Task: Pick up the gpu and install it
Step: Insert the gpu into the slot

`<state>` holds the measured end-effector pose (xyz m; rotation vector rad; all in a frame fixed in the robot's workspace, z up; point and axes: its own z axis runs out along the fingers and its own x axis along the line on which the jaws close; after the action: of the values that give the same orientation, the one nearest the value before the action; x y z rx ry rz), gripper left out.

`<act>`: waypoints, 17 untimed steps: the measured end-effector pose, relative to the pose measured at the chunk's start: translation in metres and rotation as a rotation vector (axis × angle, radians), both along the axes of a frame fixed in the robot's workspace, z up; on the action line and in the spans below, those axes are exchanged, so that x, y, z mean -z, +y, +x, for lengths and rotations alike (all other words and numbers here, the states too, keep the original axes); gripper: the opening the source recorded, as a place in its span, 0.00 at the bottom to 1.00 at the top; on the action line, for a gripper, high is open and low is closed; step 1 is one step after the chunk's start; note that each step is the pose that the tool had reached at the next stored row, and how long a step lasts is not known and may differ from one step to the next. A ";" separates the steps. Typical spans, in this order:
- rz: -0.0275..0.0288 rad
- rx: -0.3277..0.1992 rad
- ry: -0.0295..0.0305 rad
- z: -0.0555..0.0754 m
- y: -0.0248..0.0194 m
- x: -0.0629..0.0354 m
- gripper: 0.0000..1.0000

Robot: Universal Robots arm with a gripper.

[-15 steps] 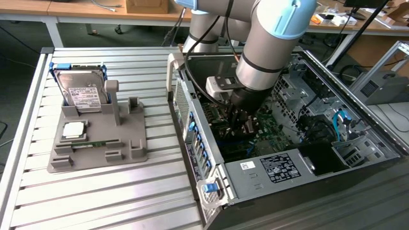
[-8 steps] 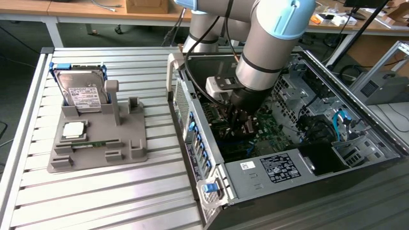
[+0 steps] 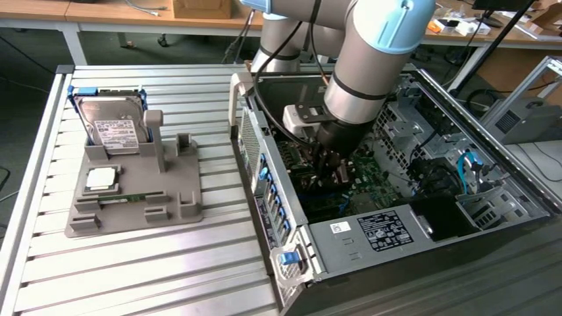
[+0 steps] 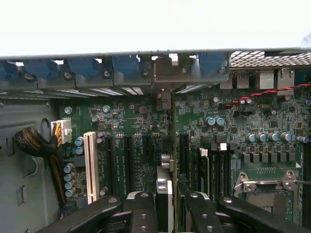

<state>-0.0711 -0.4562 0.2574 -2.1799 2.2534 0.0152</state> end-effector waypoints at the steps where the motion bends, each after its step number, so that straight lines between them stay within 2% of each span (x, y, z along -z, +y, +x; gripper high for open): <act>1: 0.0002 0.000 -0.0002 0.000 0.0000 -0.0006 0.27; 17: -0.0003 -0.013 0.0000 0.000 0.0004 0.0000 0.27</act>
<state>-0.0711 -0.4559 0.2573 -2.1951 2.2391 0.0149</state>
